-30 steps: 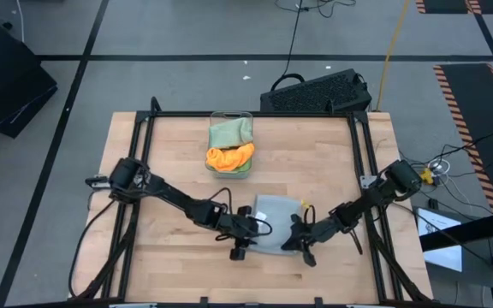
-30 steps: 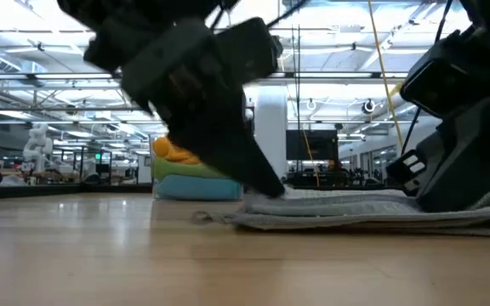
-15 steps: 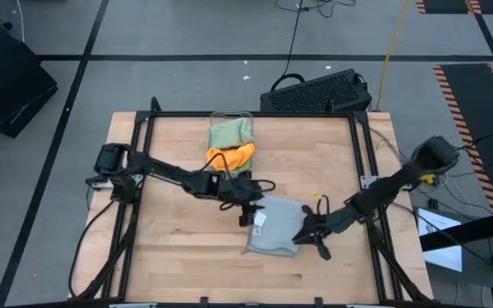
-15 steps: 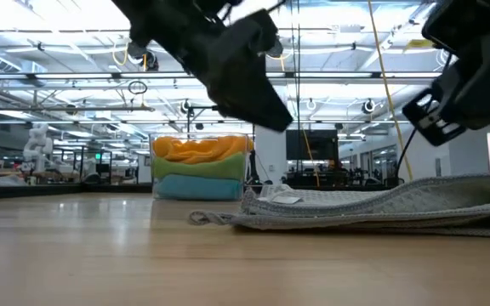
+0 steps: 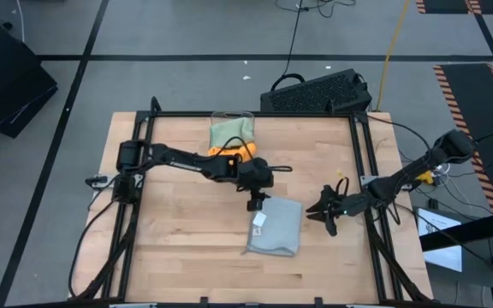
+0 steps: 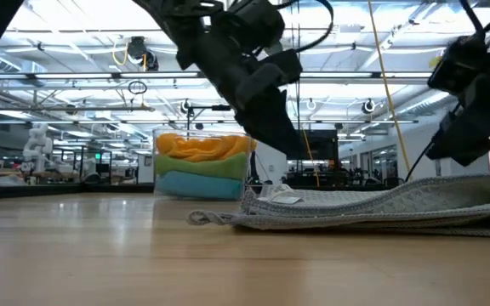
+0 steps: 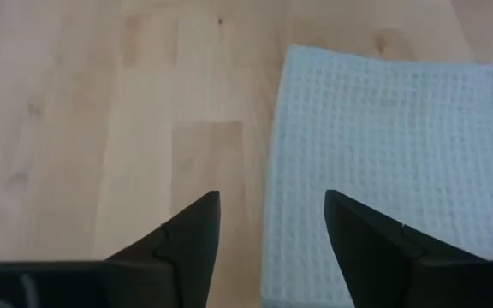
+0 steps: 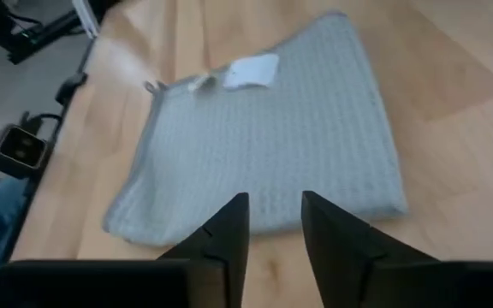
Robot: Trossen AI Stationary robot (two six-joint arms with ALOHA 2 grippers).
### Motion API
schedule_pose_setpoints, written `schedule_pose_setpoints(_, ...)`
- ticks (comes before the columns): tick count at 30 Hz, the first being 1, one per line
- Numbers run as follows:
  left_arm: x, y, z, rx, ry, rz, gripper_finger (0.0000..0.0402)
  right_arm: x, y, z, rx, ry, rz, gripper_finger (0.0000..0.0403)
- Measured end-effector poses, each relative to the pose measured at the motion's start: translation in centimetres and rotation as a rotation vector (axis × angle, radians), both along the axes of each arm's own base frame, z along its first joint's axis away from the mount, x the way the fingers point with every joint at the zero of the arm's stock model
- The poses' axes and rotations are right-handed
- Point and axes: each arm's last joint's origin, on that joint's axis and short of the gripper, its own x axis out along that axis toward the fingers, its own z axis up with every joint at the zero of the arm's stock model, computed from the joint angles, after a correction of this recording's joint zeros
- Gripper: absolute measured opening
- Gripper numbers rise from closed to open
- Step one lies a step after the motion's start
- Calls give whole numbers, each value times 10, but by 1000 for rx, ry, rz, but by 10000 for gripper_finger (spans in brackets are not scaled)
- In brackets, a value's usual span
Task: Fold microfiber towels
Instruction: Fold the gray towel
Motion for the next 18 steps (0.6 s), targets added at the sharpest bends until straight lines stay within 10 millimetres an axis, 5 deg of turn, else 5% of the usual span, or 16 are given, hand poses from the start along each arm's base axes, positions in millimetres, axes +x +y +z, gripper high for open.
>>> schedule_pose_setpoints(18, 9, -12, 12, 129, 186, 98, 216, -2, -8, -5, -5, 19, -49, 144)
